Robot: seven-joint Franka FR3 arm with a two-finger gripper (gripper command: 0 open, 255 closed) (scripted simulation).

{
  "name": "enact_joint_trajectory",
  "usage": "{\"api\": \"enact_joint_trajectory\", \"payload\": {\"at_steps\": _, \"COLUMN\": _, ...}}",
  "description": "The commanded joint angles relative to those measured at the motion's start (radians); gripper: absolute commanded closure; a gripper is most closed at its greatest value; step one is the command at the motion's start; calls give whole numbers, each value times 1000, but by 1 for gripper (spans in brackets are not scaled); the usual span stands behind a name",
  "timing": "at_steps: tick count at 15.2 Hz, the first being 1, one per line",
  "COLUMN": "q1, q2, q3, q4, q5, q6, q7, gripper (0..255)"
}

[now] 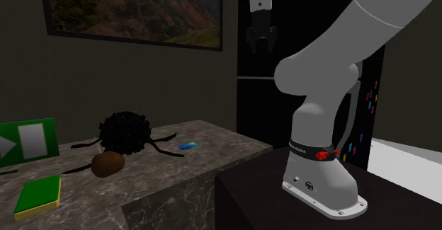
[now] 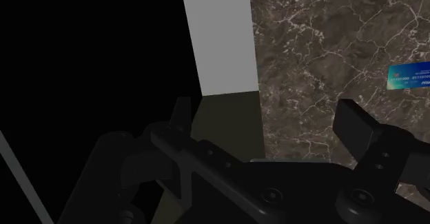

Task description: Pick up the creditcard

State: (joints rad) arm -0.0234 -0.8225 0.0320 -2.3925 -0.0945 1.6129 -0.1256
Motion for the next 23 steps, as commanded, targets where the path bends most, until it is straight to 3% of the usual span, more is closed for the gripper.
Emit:
{"api": "enact_joint_trajectory", "payload": {"at_steps": 1, "q1": 0, "q2": 0, "q3": 0, "q4": 0, "q5": 0, "q6": 0, "q7": 0, "gripper": 0}}
{"api": "enact_joint_trajectory", "payload": {"at_steps": 7, "q1": -21, "q2": -95, "q3": 141, "q4": -189, "q5": 105, "q6": 92, "q7": 291, "gripper": 0}}
{"api": "enact_joint_trajectory", "payload": {"at_steps": 13, "q1": -25, "q2": -106, "q3": 318, "q4": -314, "q5": 241, "q6": 209, "q7": 592, "gripper": 0}}
{"api": "enact_joint_trajectory", "payload": {"at_steps": 19, "q1": -45, "q2": -6, "q3": 525, "q4": -364, "q5": 378, "q6": 369, "q7": 899, "gripper": 0}}
{"api": "enact_joint_trajectory", "payload": {"at_steps": 23, "q1": -98, "q2": 122, "q3": 680, "q4": -351, "q5": 441, "q6": 498, "q7": 1108, "gripper": 0}}
